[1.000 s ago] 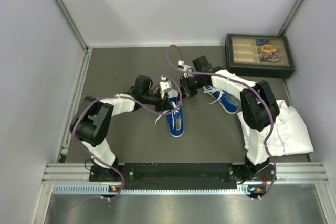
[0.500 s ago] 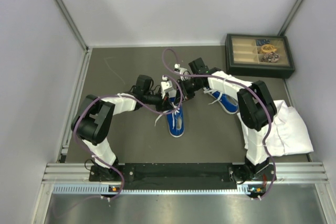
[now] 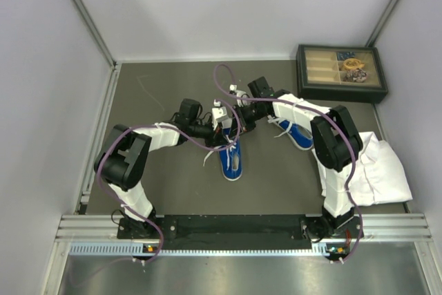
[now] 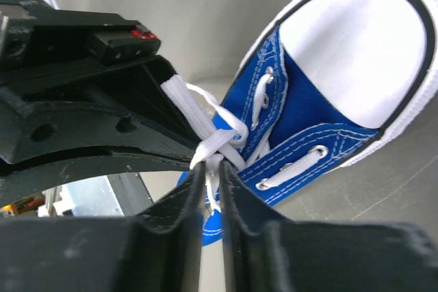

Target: Tie the shoes

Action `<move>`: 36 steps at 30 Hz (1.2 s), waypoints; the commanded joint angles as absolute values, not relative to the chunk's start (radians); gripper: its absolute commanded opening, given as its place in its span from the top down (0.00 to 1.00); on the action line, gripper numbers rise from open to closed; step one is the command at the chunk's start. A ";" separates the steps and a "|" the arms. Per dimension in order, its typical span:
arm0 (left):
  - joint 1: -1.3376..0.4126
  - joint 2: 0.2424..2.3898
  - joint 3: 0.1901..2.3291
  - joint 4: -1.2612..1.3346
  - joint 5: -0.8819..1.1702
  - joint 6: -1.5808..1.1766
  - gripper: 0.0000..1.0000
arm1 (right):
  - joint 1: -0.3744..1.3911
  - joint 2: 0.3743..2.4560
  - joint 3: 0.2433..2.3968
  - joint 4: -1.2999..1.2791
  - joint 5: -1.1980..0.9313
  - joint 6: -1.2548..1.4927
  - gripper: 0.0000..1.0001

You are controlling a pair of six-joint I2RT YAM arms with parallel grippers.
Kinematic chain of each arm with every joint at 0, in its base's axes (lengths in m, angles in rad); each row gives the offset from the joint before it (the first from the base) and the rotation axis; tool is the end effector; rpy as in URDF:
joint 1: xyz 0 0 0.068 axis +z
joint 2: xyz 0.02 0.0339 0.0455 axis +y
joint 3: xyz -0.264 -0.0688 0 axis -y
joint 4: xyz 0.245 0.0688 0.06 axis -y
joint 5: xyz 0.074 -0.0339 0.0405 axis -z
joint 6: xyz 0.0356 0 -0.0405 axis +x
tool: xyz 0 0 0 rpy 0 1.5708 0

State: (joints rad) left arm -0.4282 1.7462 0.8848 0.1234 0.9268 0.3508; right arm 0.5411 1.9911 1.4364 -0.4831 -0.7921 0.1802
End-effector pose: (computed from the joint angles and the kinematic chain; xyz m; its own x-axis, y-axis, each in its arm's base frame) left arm 0.2991 -0.1678 0.1625 -0.3042 0.3656 -0.8797 0.9499 0.1862 -0.2510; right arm 0.3451 0.2370 0.1912 -0.8467 -0.3619 -0.3900 -0.5286 0.4885 0.6942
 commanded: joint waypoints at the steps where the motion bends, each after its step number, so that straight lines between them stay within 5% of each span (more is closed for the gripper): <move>1: -0.440 1.753 0.919 0.114 0.962 0.400 0.98 | 0.551 1.994 1.468 -0.440 -0.833 0.195 0.96; 5: -0.439 1.738 0.914 0.103 0.956 0.405 0.95 | 0.545 1.973 1.447 -0.417 -0.830 0.202 1.00; 16: -0.422 1.586 0.838 0.061 0.927 0.403 0.60 | 0.522 1.870 1.348 -0.351 -0.799 0.213 1.00; 36: -0.267 1.469 0.827 -0.069 0.956 0.594 0.56 | 0.515 1.809 1.301 -0.362 -0.758 0.189 1.00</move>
State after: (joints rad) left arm -0.2691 1.4918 0.7837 -0.0311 0.9081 0.4503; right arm 0.5255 1.8675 1.3014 -0.3634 -0.7567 0.2119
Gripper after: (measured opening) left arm 0.431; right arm 0.005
